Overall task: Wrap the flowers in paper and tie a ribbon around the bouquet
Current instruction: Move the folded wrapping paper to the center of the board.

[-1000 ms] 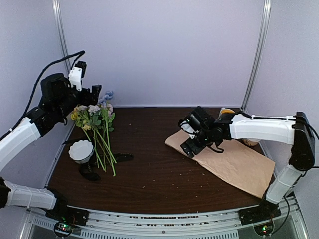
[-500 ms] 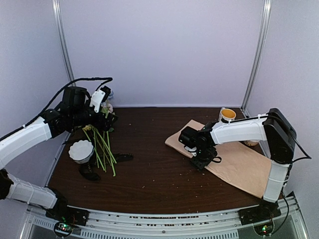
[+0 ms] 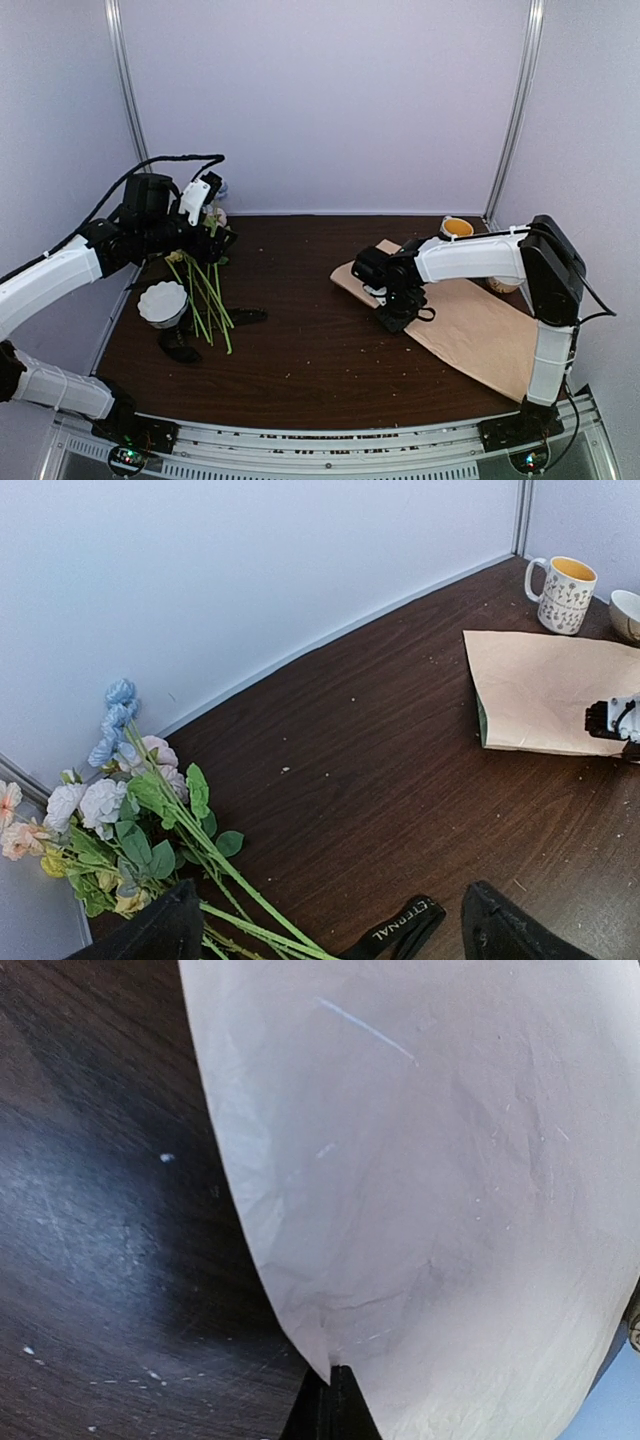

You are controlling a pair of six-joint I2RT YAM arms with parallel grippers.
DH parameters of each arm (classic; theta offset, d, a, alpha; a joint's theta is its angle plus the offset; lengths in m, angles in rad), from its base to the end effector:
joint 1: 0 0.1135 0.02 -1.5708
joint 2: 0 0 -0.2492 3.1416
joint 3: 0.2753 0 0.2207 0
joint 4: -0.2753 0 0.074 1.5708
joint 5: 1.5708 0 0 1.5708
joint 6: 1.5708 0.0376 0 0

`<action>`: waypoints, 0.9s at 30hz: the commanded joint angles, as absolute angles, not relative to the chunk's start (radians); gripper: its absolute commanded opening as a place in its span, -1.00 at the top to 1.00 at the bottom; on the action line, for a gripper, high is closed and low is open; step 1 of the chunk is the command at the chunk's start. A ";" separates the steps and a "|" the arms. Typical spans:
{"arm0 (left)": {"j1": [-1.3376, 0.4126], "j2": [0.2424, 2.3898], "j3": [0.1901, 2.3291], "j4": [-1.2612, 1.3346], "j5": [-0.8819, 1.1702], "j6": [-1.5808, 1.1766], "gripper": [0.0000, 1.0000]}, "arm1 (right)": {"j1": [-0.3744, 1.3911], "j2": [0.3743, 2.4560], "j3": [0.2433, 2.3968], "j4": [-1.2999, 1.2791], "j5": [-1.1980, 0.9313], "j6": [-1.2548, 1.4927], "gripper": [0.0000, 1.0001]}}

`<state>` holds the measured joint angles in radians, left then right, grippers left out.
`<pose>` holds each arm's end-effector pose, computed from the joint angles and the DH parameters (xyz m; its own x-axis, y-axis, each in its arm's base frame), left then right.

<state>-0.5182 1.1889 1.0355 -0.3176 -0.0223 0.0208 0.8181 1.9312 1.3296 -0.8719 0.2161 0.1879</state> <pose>0.2138 -0.1209 0.3209 -0.3842 0.2430 -0.8907 0.4860 0.8735 0.0287 0.2299 0.2337 0.1657 -0.7989 -0.5860 -0.1353 -0.5592 0.8066 -0.1915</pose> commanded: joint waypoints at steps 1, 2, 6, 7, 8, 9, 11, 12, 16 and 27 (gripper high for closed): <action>-0.520 1.164 1.037 -0.313 -0.011 0.032 -0.86 | 0.814 1.942 1.420 -0.874 0.135 0.257 1.00; -0.520 1.163 1.038 -0.313 -0.010 0.033 -0.86 | 0.814 1.942 1.443 -0.866 0.105 0.277 1.00; -0.520 1.159 1.036 -0.313 -0.010 0.036 -0.86 | 0.813 1.940 1.522 -0.768 -0.042 0.407 1.00; -0.520 1.159 1.035 -0.313 -0.012 0.038 -0.86 | 0.814 1.943 1.537 -0.733 -0.070 0.449 1.00; -0.520 1.160 1.035 -0.313 -0.014 0.039 -0.86 | 0.813 1.948 1.551 -0.687 -0.097 0.502 1.00; -0.520 1.161 1.036 -0.313 -0.016 0.040 -0.86 | 0.812 1.955 1.562 -0.629 -0.128 0.558 1.00; -0.520 1.163 1.038 -0.313 -0.015 0.040 -0.86 | 0.809 1.973 1.575 -0.490 -0.174 0.677 1.00; -0.520 1.163 1.038 -0.313 -0.012 0.040 -0.86 | 0.808 1.989 1.585 -0.420 -0.189 0.764 1.00; -0.520 1.157 1.037 -0.314 -0.016 0.043 -0.86 | 0.807 2.096 1.723 -0.271 -0.182 0.926 1.00; -0.520 1.180 1.033 -0.329 0.009 0.084 -0.84 | 0.780 2.087 1.941 -0.616 -0.082 0.624 -0.32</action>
